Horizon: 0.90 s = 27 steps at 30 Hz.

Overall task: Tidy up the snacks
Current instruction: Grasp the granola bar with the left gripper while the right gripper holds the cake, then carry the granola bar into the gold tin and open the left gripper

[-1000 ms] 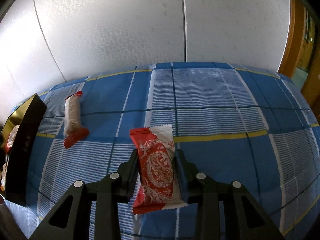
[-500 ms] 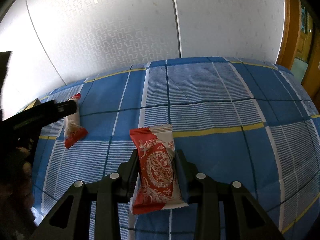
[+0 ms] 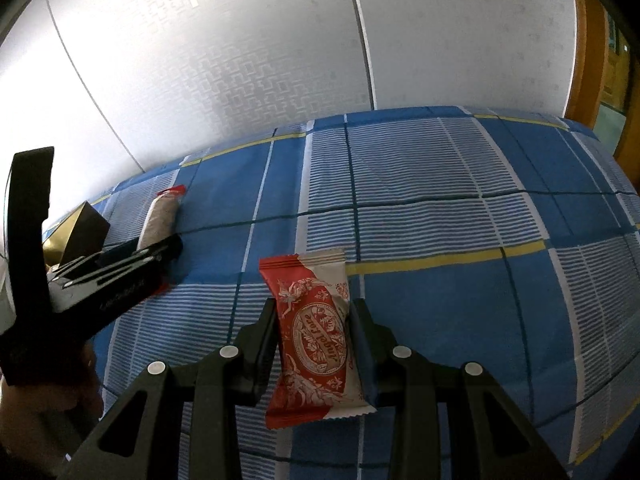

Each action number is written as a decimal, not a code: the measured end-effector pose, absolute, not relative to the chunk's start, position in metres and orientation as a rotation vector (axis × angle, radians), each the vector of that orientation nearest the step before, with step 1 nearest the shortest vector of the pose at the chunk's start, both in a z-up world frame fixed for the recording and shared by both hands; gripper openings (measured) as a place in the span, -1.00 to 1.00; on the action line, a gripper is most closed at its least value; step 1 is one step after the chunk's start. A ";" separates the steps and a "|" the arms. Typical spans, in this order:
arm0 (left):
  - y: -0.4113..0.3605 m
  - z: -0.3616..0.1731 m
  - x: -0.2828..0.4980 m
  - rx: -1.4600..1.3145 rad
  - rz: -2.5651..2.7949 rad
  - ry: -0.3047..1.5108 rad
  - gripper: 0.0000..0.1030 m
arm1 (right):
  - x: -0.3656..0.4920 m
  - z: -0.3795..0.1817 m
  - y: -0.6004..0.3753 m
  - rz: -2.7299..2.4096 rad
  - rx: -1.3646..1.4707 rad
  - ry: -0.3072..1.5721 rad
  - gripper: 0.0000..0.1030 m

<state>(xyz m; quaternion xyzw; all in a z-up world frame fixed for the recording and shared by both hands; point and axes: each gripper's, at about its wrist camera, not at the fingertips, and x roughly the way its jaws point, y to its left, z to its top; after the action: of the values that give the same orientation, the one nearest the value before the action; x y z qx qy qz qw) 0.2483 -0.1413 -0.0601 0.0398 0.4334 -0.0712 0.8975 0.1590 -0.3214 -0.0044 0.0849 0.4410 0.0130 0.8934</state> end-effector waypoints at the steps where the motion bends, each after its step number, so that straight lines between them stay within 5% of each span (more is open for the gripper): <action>1: -0.141 -0.060 0.247 0.088 -0.154 0.898 -0.36 | 0.159 -0.005 -0.321 0.033 0.183 0.915 -0.30; 27: -0.102 -0.029 0.134 -0.044 -0.306 0.819 -0.41 | 0.152 -0.006 -0.311 0.037 0.120 0.879 -0.31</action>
<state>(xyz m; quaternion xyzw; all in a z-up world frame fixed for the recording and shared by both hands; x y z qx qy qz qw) 0.1343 -0.1016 -0.0291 -0.0215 0.3963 -0.1482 0.9058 0.1523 -0.3112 -0.0057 0.0581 0.4254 0.0180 0.9030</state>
